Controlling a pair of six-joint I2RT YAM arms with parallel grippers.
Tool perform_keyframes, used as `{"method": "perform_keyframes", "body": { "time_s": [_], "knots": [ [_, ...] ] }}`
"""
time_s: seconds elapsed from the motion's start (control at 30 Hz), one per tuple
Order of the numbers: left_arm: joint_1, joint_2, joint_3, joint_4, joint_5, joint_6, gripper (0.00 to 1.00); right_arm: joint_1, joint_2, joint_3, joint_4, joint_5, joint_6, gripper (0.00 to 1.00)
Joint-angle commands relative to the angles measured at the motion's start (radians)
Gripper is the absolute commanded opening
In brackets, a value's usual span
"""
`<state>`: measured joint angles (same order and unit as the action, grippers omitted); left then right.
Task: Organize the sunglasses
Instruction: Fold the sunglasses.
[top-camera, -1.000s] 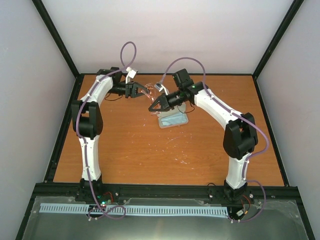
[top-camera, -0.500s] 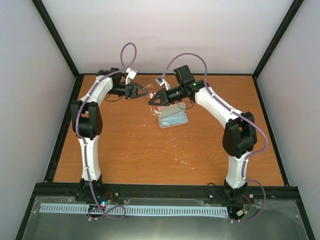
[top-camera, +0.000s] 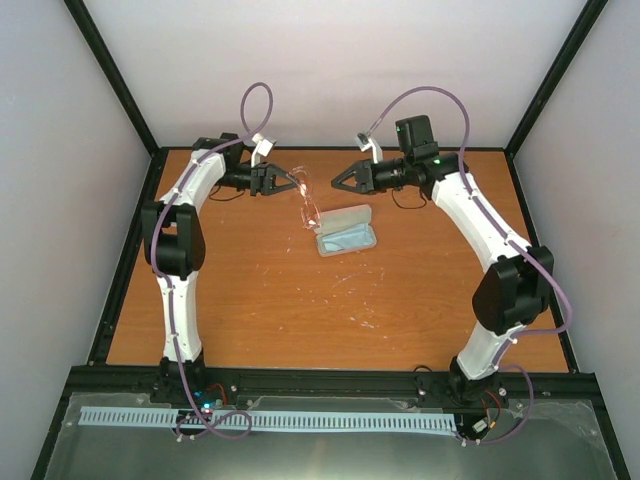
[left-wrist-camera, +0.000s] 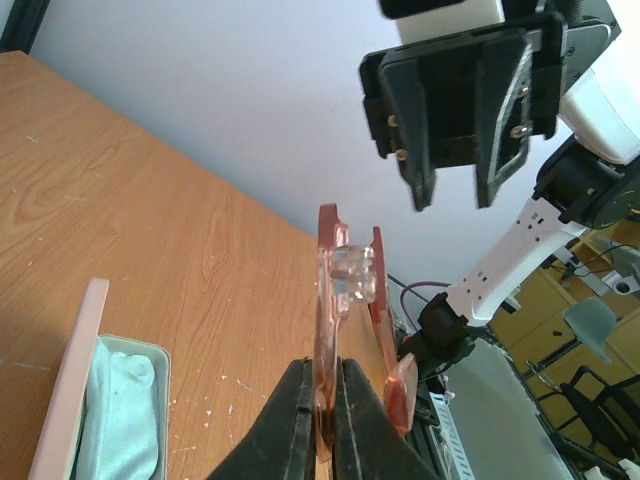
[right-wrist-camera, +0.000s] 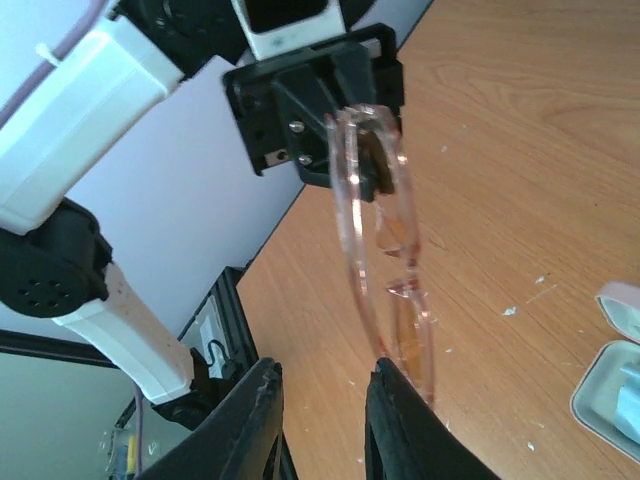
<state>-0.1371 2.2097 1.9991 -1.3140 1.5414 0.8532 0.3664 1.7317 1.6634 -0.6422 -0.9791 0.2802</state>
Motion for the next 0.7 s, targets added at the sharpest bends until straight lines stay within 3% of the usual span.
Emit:
{"method": "perform_keyframes", "body": {
  "time_s": [0.0, 0.3, 0.67],
  "knots": [
    [-0.004, -0.003, 0.035, 0.000, 0.226, -0.008, 0.01, 0.007, 0.089, 0.024, -0.081, 0.003, -0.084, 0.24],
    [-0.004, 0.001, 0.053, 0.002, 0.235, -0.015, 0.01, 0.020, 0.171, 0.057, -0.142, -0.035, -0.158, 0.24],
    [-0.004, 0.003, 0.058, 0.002, 0.243, -0.017, 0.01, 0.072, 0.185, 0.038, -0.097, -0.044, -0.130, 0.24]
  ]
}}
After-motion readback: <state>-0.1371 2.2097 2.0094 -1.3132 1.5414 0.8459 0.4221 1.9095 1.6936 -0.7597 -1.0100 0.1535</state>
